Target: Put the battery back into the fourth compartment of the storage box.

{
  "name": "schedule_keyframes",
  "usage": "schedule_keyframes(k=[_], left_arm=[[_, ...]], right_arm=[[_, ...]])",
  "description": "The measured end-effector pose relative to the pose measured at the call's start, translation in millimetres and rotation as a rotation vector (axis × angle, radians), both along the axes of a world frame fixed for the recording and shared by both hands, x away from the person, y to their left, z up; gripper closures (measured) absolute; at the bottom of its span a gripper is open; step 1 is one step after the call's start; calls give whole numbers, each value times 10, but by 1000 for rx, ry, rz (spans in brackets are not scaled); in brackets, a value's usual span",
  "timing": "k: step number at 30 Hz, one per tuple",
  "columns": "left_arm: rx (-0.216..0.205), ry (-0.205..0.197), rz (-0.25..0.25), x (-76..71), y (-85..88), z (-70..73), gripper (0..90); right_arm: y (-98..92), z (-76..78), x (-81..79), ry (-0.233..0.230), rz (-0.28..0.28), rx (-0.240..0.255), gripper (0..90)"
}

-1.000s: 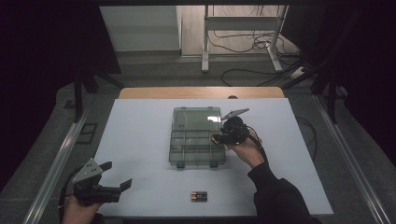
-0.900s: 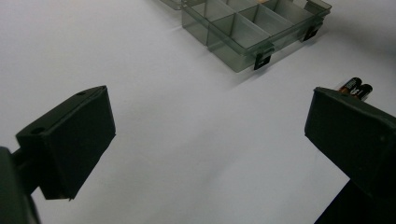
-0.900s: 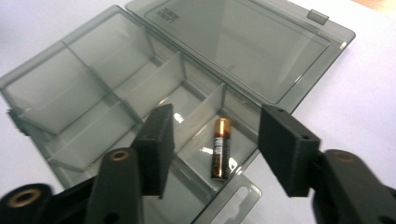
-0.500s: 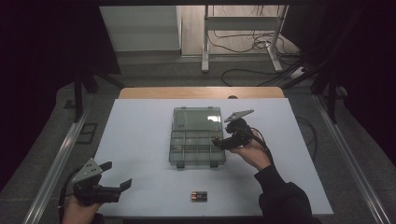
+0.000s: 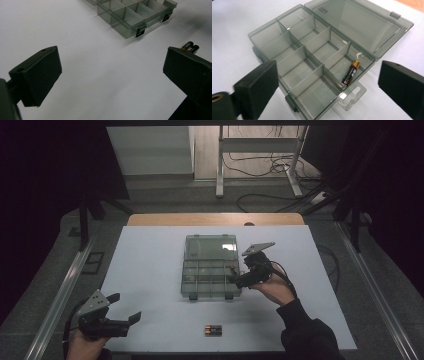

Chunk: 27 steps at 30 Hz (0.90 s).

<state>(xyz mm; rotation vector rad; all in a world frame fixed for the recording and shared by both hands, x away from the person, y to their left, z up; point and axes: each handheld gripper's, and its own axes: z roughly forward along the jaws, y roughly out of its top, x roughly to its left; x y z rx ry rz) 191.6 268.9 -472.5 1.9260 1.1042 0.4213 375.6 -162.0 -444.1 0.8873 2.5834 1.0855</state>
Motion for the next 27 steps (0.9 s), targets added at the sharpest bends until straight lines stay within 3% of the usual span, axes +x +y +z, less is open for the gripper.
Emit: schedule_keyframes(k=[9,27], left_arm=[[-1,0,1,0,1,0,24],[-2,0,2,-1,2,0,24]], right_arm=[[-29,8,-114,-61,42,-62,0],[-28,119,-346,-60,19,-14,0]])
